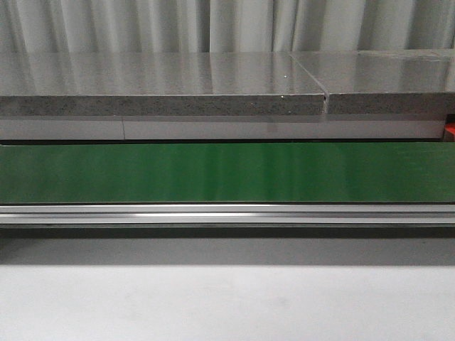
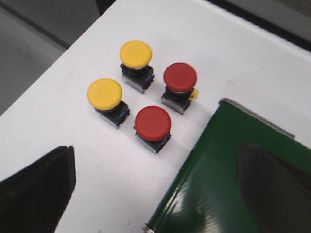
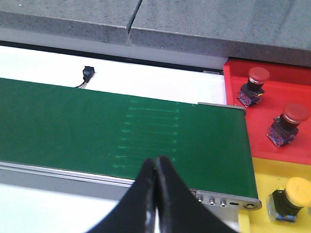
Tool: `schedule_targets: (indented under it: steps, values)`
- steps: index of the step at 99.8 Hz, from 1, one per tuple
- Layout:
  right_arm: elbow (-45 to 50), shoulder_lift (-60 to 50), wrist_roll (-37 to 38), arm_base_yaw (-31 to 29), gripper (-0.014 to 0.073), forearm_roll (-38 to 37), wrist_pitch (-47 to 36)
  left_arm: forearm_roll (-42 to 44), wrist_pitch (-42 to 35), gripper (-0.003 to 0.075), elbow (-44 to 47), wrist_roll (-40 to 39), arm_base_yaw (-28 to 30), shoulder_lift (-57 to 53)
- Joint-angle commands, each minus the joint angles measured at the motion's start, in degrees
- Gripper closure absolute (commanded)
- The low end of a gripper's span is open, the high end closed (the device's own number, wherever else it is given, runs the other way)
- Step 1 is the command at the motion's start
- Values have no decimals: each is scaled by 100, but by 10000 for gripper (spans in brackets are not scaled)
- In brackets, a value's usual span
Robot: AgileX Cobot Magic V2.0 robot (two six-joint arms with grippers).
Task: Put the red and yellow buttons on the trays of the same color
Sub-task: 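Move the left gripper onto a red mushroom button beside the belt and grasp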
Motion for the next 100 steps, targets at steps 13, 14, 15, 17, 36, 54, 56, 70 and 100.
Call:
schedule_targets:
  steps: [13,14,15,17,36,54,56,70,100]
  values:
    - [-130,23,-57,-7,662,21,-361,62,-428,60,-197,171,386,462]
    - [-130,23,-57,-7,662,21,-361,62,-442,60,-197,177,404,502]
    - [-130,23,-57,-7,662,21,-361,62,-442,61,-197,174,422,519]
    - [-130,23,-57,-7,662,21,-361,62,-441,60,-209,180,444,556]
    - [-130,23,-57,-7,662,21,-361,62,-629,61,-243,443,555,1010]
    - [-130,23,-57,-7,662,21,-361,32,-905,60,-243,441,555,1327]
    - [-130,23,-57,-7,662,21,-361,32,-930,61,-243,441,555,1365]
    - [-130,23,-57,-7,662,21,-361,32,-1114,60,-243,441,555,1631]
    - [-130,23,-57,-7,662,21,-361,-5,-1620,60,-324,441,555,2137]
